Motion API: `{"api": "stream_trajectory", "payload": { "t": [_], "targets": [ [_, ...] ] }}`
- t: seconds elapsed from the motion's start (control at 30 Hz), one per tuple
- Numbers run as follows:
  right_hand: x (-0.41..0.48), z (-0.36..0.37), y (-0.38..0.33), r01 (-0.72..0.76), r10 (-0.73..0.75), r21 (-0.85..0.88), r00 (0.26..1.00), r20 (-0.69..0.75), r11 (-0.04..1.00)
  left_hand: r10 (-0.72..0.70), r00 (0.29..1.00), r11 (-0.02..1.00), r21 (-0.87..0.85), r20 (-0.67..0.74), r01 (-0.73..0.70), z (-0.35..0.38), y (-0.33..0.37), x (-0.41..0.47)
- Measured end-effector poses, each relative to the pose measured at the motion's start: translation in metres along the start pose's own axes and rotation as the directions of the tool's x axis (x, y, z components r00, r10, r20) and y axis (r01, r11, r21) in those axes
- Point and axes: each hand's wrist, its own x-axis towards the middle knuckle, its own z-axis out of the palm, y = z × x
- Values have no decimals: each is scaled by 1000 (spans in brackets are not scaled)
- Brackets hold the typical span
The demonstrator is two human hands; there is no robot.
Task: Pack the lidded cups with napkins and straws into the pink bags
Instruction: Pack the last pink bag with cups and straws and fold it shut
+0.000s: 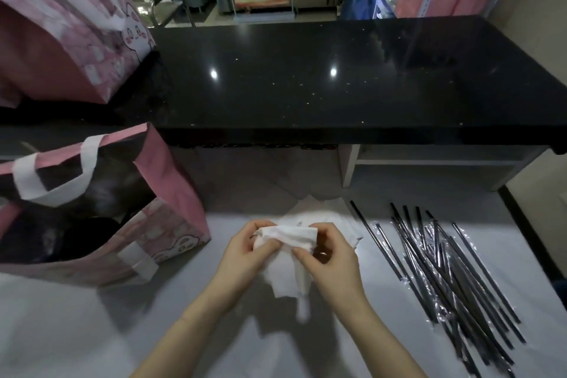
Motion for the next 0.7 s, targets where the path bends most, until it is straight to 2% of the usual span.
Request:
{"api": "stream_trajectory", "payload": {
  "t": [0.1, 0.23, 0.4, 0.53, 0.6, 0.67, 0.7],
  "targets": [
    [-8, 13, -19, 20, -26, 69, 996, 82, 997, 69, 997, 996, 53, -18, -68, -22, 5, -19],
    [-22, 35, -47, 71, -97, 112, 965, 242, 991, 42, 998, 996, 72, 40, -45, -62, 19, -45],
    [-36, 64, -84, 233, -218, -5, 917, 334, 972, 263, 963, 930, 280, -51, -239, -100, 49, -75],
    [-42, 87, -117, 352, -301, -79, 880, 367, 933, 406, 913, 859, 359, -42, -365, -141, 80, -100],
    [-37, 95, -140, 423, -360, -119, 863, 354, 898, 488, 864, 829, 378, -124, -413, -169, 92, -107],
    [-30, 107, -165, 488, -423, -143, 843, 332, 861, 591, 764, 762, 489, -259, -424, -204, 100, -107],
    [-27, 114, -177, 523, -458, -149, 828, 324, 839, 633, 711, 714, 585, -306, -384, -222, 105, -104]
  ]
}}
